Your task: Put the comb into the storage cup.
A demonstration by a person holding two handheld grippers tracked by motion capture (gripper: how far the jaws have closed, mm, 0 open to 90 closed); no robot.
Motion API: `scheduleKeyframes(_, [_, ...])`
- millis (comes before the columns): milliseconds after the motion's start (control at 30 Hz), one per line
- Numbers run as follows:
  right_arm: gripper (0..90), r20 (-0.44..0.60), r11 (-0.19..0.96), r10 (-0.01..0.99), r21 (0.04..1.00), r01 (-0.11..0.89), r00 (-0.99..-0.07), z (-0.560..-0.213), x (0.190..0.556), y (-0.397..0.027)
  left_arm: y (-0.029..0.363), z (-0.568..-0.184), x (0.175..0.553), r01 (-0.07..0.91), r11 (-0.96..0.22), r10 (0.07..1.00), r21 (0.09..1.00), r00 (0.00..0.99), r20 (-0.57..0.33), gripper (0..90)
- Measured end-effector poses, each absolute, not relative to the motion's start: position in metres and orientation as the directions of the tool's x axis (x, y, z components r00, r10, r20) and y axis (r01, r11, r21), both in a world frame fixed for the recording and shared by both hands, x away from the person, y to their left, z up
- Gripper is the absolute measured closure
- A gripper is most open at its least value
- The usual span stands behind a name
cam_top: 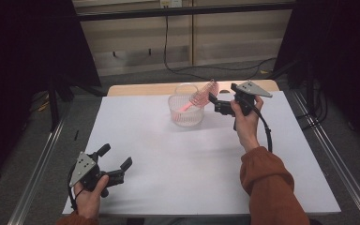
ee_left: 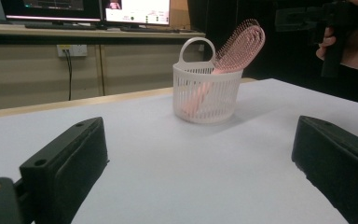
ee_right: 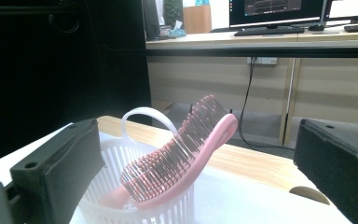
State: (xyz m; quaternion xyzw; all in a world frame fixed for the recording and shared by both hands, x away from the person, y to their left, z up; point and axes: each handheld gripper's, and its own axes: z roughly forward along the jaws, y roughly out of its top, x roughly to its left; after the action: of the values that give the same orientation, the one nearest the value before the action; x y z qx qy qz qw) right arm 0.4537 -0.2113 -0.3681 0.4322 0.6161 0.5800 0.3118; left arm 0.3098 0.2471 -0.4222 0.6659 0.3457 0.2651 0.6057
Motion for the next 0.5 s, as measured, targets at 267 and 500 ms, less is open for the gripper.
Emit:
scheduleKeyframes(267, [0.3, 0.116, -0.045, 0.895, 0.984, 0.172, -0.43, -0.368, 0.446, -0.212, 0.249, -0.423, 0.31, 0.142, -0.012, 0.794, 0.99, 0.603, -0.077, 3.4])
scheduleKeyframes(500, [0.7, 0.09, -0.028, 0.902, 0.988, 0.151, -0.422, -0.362, 0.439, -0.209, 0.251, -0.424, 0.31, 0.14, -0.005, 0.796, 0.99, 0.6, -0.081, 3.3])
